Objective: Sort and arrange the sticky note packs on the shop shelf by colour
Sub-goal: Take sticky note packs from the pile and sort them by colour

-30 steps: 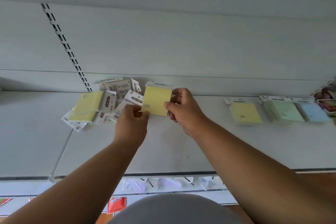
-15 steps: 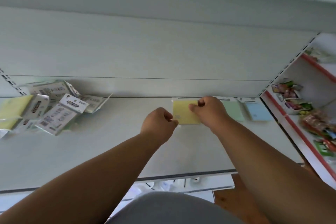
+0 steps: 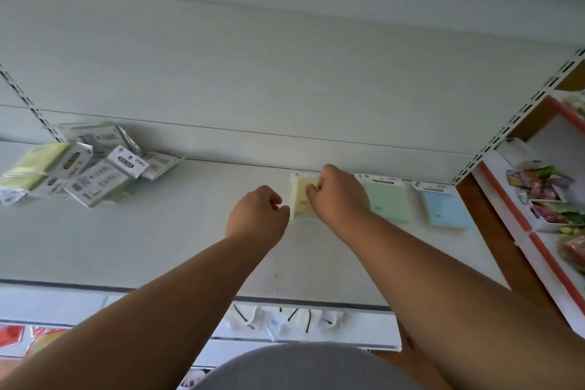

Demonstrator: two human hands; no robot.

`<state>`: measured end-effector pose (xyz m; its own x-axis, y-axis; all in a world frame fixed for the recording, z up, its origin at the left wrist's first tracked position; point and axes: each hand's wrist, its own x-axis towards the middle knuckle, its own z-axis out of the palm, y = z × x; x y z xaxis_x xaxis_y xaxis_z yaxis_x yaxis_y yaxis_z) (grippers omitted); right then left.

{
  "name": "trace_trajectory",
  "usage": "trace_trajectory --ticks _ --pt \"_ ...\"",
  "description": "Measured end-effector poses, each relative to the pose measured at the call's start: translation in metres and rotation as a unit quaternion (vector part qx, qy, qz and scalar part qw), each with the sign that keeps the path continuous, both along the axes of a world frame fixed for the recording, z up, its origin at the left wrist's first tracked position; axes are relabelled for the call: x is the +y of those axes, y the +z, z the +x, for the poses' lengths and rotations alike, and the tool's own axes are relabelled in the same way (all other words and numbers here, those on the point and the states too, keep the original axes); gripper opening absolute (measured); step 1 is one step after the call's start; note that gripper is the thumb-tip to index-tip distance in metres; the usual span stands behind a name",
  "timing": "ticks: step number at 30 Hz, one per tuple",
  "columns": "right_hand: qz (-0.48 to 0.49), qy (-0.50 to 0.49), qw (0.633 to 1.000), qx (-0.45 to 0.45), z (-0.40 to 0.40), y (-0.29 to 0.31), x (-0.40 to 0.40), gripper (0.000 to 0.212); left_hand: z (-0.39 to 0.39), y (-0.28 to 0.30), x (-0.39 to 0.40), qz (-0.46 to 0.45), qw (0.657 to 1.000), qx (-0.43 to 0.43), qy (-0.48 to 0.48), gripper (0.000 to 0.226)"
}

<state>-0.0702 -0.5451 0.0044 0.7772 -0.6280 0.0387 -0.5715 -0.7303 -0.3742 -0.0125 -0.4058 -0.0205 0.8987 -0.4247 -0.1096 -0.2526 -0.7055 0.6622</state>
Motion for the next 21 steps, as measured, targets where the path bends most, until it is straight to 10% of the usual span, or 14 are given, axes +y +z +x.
trace_trajectory --ticks 14,21 --pt "0.152 0.132 0.978 -0.062 0.115 -0.009 0.181 0.015 0.094 0.002 0.186 0.000 0.995 -0.034 0.099 0.011" --pt "0.381 0.049 0.922 -0.051 0.190 -0.016 0.264 0.027 0.165 -0.005 0.264 0.074 0.990 -0.108 0.044 0.056"
